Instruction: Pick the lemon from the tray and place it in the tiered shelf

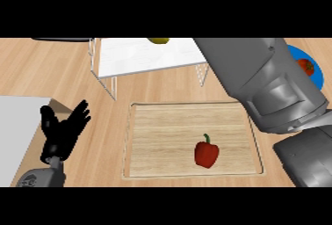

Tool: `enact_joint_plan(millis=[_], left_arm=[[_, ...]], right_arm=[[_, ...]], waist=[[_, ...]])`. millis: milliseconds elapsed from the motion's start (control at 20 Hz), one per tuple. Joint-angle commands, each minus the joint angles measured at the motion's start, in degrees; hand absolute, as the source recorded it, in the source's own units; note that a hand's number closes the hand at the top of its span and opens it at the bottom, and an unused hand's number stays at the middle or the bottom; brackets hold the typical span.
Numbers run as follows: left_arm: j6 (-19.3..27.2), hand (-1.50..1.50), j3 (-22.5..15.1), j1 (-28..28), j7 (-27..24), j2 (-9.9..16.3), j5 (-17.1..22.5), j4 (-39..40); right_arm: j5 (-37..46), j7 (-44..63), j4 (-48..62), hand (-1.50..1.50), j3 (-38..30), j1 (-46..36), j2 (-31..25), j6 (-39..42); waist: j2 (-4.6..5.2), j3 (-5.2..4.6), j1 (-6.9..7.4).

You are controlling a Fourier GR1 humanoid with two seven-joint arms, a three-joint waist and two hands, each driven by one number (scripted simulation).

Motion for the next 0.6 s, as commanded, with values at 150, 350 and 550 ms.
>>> enact_joint_plan(millis=[150, 350, 550], left_arm=[[-0.7, 0.0, 0.6, 0.8, -3.2, -0.2, -0.1, 1.9], [0.2, 0.0, -0.1, -0.3, 1.3, -0.5, 0.1, -1.1], [-0.6, 0.0, 1.5, 1.1, -0.6, 0.6, 0.5, 0.3]], right_arm=[[-7.8, -3.3, -2.8, -1.5, -8.8, 0.1, -1.6, -2.4], [-9.8, -5.3, -3.9, -1.5, -11.7, 2.4, -0.2, -9.2], [-8.2, -4.5, -4.7, -1.5, -11.4, 1.7, -3.7, -13.6]], waist=[[0.05, -0.03, -0.35], [-0.2, 0.02, -0.59], [-0.49, 0.0, -1.28]])
